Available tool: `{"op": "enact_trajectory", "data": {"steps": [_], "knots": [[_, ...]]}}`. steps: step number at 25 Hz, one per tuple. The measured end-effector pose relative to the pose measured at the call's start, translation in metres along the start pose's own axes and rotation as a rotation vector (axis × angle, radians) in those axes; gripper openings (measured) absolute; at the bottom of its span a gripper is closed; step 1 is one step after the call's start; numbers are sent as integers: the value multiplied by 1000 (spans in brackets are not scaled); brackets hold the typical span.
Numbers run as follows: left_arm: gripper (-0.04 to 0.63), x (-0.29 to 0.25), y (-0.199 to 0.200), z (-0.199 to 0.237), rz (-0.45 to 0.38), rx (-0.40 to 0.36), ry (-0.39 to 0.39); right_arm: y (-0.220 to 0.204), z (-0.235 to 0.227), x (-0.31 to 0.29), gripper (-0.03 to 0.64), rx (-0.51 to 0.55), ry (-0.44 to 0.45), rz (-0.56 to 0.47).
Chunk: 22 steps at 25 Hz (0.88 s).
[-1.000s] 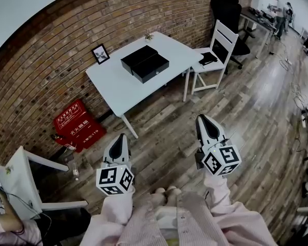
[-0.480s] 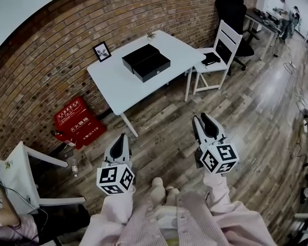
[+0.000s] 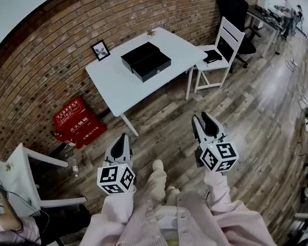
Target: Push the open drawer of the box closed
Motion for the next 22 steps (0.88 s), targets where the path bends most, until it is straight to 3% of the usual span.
{"op": "enact_trajectory", "data": {"steps": [11, 22], "knots": [[-5, -72, 17, 42, 29, 38, 0, 7, -17, -84, 124, -8, -5, 54], [-5, -160, 45, 86, 90, 58, -50, 26, -27, -179, 124, -12, -27, 82]]}}
Point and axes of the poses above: the fingertips, and each gripper's own axes: x backward along the fingers, z to its left, y out of its top, the point moved 8 cm from there along x, backward along the fingers, and after that the axes turned 12 degrees about z, right-handed, at the moved point
